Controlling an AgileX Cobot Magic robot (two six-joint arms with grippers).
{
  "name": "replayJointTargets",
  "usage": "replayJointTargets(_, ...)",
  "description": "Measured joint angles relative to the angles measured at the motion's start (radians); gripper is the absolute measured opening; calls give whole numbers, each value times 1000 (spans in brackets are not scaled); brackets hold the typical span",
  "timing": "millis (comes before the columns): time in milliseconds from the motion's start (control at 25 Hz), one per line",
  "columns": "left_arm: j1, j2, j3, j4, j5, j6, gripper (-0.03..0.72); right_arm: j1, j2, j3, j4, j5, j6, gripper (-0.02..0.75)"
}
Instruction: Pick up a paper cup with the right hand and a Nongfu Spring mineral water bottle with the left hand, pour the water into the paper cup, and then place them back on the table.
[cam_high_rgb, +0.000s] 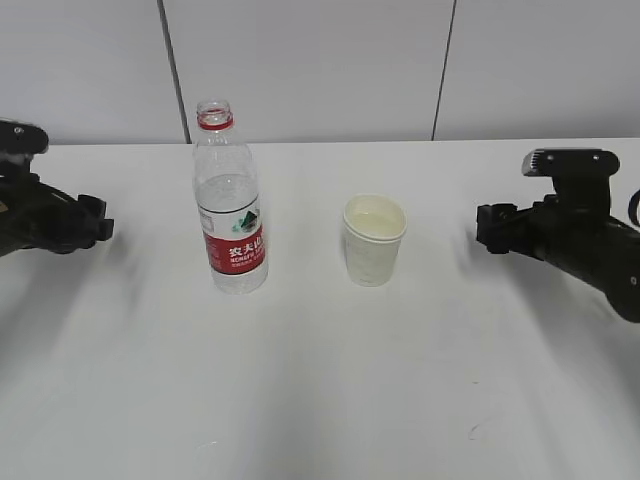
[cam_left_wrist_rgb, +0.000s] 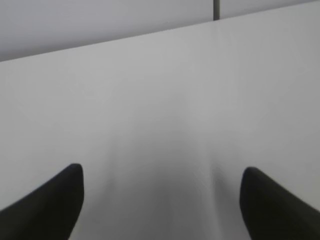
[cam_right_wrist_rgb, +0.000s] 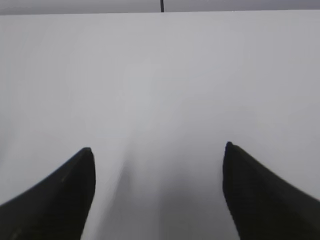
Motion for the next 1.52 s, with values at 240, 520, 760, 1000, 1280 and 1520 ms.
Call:
replayJointTargets(240, 3, -56, -99, -27, 319, 39, 583, -2, -76, -108, -2, 381, 2, 588)
replayJointTargets(520, 69, -62, -251, -24, 752, 42, 583, -2, -101, -286, -4, 860, 2, 588)
replayJointTargets(760, 101, -62, -378, 148, 1051, -92, 574, -2, -101, -435, -4, 1183, -2, 588)
replayJointTargets(1000, 102, -62, -484, 326, 1359, -224, 573, -2, -101, -558, -4, 1441, -28, 588)
replayJointTargets(1280, 104, -64, -553, 339, 1572, -235, 573, -2, -102, -669, -4, 1658, -52, 588)
replayJointTargets(1520, 104, -140, -553, 333, 1622, -247, 573, -2, -130, -677, -6, 1747, -75, 588)
